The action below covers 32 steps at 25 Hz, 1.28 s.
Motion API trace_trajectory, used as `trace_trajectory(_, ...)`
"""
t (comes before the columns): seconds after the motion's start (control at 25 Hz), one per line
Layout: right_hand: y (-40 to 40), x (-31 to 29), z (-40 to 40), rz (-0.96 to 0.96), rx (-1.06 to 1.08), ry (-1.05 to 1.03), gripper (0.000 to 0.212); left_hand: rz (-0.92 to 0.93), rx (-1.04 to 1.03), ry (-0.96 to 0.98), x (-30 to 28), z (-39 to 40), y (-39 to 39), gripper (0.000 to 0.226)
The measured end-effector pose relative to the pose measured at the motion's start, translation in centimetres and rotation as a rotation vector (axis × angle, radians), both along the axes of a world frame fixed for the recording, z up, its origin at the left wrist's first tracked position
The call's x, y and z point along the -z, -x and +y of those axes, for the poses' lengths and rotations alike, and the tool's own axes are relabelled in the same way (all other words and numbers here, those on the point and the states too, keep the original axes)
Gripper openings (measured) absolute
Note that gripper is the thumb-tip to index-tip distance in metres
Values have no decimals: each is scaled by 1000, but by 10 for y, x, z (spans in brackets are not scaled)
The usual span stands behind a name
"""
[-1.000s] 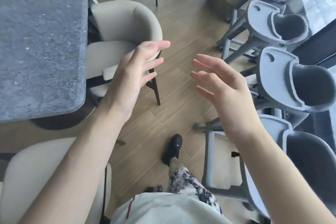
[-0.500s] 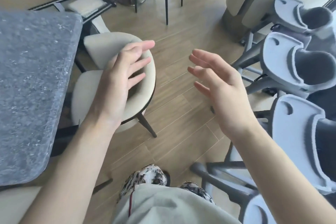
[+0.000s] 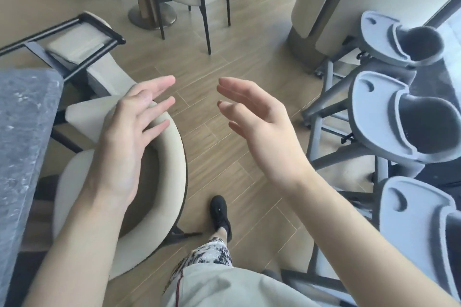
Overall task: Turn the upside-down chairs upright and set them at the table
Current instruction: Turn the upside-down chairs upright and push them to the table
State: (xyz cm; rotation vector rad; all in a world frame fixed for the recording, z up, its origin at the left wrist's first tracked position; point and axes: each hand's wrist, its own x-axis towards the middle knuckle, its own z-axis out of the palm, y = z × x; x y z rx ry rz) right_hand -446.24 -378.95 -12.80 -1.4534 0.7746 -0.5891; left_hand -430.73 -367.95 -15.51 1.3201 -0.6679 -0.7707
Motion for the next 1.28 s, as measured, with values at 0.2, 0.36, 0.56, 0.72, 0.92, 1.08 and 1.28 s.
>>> trace_trajectory(0.2,-81,1,-97,46,-38,-19,34,52,-69,6,5,-93,-70,48)
trace_trajectory(0.36,-135,1,-146,40,-68,-20,33,67,-106,-7,2,-137,-111,46)
trace_trajectory(0.56,-192,17,-185,77,-122,-73,31,86,-213,-56,13,-163,-152,44)
trace_trajectory(0.72,-229,23,-215,71,-212,-103,29,110,-298,-96,21,-185,-174,52)
trace_trajectory(0.92,-293,27,-278,29,-382,-112,28,73,-472,-125,21,-240,-214,53)
trace_trajectory(1.08,-352,26,-335,28,-546,-147,26,72,-635,-132,14,-296,-252,61)
trace_trajectory(1.28,-427,14,-405,5,-793,-135,24,35,-816,-88,-5,-364,-309,46)
